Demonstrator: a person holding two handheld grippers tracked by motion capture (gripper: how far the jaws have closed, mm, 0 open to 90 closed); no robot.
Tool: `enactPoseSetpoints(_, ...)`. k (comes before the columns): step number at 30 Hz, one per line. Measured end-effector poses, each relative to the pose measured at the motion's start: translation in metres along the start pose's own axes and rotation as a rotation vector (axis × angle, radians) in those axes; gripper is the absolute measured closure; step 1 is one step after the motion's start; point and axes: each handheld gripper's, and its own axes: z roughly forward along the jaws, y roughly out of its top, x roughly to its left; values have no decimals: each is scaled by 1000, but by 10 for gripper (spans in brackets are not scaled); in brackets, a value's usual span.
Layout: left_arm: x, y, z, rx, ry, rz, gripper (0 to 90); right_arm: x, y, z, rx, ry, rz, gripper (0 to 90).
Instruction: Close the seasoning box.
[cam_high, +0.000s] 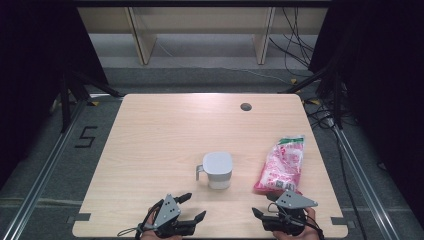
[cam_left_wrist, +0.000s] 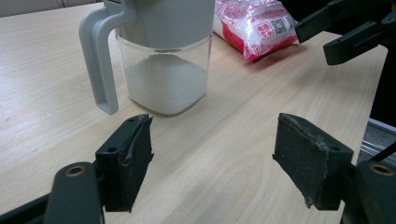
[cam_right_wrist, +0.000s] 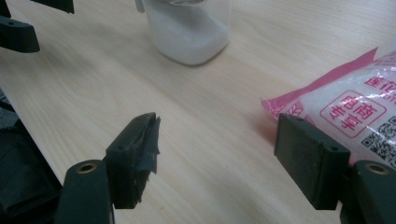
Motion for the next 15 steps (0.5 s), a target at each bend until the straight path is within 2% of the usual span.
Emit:
enactPoseSetpoints(1,-2,0,0,4,7,-12,269,1,-1,-3,2,-27,8,310)
enactPoseSetpoints(2,-4,0,1,-20,-3,-37,268,1,-2,-2,-1,-15,0,311)
enactPoseSetpoints(3,-4,0,2,-7,3,-20,268,1,-3,-4,2,-39,-10,311)
enactPoseSetpoints(4,-6,0,3,-16,-1,-36,268,2,-4,-5,8,-35,-5,311)
enactPoseSetpoints(6,-7,0,5,-5,-5,-26,266,1,-6,-6,8,-33,-19,311)
enactPoseSetpoints(7,-7,0,6,0,-10,-21,266,2,-7,-7,11,-36,-11,311)
enactPoseSetpoints(8,-11,0,7,-20,-20,-43,265,4,-8,-8,20,-36,20,311)
enactPoseSetpoints(9,-10,0,6,-1,-16,-18,265,3,-9,-9,19,-38,16,311)
enactPoseSetpoints(10,-13,0,8,-23,-24,-44,265,2,-9,-8,12,-33,-4,311)
enactPoseSetpoints(12,-13,0,7,-12,-21,-36,265,2,-9,-8,19,-15,-6,311)
enactPoseSetpoints(13,-13,0,8,-27,-27,-47,265,2,-10,-8,17,-24,-12,311)
enactPoseSetpoints(15,-12,0,7,-16,-23,-31,265,3,-10,-8,18,-28,-13,310)
